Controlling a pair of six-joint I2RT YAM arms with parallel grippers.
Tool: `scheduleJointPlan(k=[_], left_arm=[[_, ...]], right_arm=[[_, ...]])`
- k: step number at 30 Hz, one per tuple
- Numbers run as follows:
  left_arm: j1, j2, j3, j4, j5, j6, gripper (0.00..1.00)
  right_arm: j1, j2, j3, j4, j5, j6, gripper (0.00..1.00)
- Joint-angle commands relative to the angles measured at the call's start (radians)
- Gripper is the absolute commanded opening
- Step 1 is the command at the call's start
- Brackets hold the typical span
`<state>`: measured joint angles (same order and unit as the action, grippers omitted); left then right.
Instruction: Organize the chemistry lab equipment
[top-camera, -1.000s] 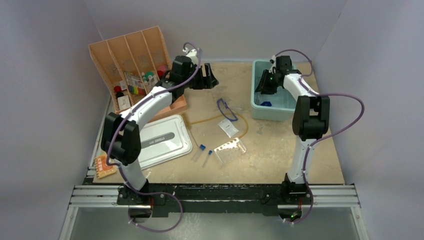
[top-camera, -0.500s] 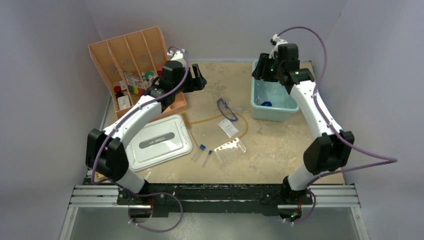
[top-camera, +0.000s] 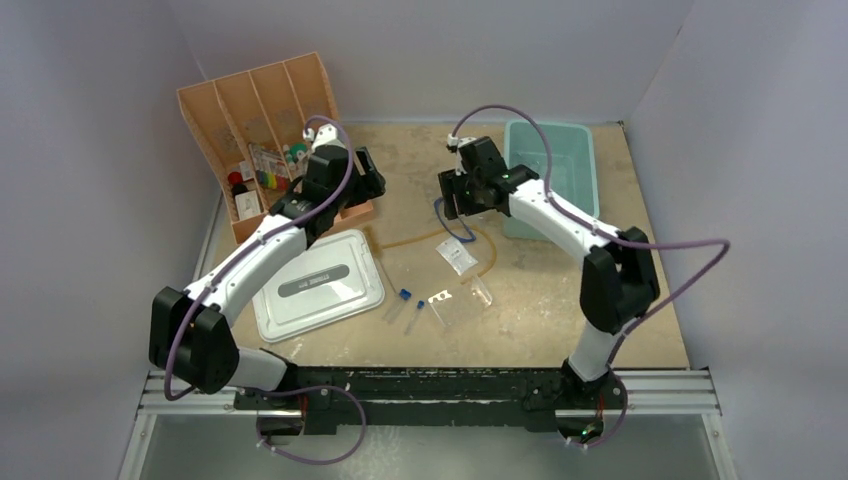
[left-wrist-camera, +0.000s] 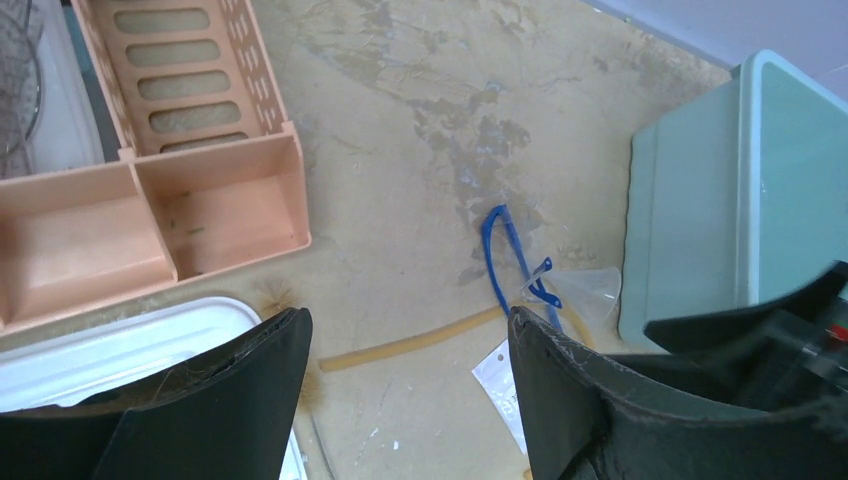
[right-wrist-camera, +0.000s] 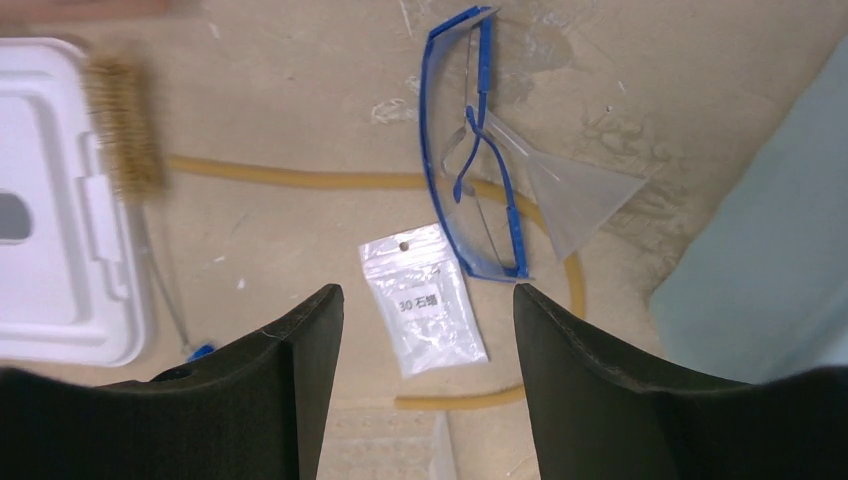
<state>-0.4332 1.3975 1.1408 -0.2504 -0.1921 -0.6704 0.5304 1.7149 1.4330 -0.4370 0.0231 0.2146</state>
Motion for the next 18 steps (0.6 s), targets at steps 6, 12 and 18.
scheduleJointPlan(k=[6, 12, 18], left_arm=[[0.005, -0.048, -0.030, 0.021, -0.030, -0.067, 0.71], [0.005, -0.063, -0.039, 0.027, -0.021, -0.054, 0.71], [0.005, -0.058, -0.037, 0.026, -0.023, -0.048, 0.71]], right_arm=[[0.011, 0.203, 0.175, -0.002, 0.052, -0.064, 0.56], [0.011, 0.274, 0.212, -0.018, 0.094, -0.088, 0.37], [0.013, 0.327, 0.239, -0.040, 0.064, -0.121, 0.36]])
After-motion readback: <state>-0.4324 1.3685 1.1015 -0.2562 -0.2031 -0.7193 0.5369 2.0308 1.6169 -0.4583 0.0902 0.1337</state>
